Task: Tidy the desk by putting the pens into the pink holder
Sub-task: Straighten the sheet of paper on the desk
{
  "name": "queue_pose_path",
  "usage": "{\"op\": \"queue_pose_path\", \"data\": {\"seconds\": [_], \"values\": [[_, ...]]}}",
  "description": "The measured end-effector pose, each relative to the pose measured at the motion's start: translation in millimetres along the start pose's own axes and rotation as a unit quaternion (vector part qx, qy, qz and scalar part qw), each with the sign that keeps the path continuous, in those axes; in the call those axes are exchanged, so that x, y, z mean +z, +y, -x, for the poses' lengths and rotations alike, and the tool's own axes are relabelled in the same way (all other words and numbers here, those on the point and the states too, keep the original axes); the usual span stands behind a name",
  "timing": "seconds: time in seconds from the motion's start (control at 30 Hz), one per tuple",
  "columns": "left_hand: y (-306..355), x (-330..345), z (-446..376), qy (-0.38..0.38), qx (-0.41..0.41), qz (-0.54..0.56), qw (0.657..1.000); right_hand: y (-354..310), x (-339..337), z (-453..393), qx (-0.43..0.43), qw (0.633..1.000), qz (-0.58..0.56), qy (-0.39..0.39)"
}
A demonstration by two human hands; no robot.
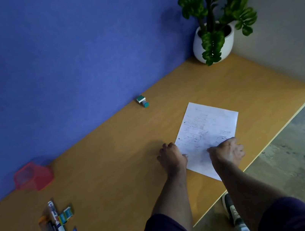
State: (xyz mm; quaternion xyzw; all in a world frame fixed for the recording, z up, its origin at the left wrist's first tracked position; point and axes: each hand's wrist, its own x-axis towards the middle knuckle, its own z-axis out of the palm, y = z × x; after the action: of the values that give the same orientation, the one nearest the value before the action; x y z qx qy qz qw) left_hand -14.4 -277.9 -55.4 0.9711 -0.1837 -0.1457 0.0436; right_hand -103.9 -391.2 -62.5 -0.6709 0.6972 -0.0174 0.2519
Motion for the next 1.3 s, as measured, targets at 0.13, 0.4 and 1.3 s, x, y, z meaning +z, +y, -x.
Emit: {"op": "queue_pose_path", "data": {"seconds": [0.13, 0.4, 1.3], "values": [[5.3, -3.8, -0.8, 0.002, -0.006, 0.015, 1.0, 4.1, -6.3, -5.1, -0.011, 1.0, -0.01, -0.002], [14.4, -0.2, -0.5, -0.038, -0.02, 0.066, 0.997, 4.3, -1.6, -11.0, 0.005, 0.998, -0.055, -0.031], [-123.0, -30.8, 15.4, -0.086, -0.189, 0.6, 0.773, -35.7, 21.8, 38.1, -0.196, 0.936, -0.205, -0.206]]}}
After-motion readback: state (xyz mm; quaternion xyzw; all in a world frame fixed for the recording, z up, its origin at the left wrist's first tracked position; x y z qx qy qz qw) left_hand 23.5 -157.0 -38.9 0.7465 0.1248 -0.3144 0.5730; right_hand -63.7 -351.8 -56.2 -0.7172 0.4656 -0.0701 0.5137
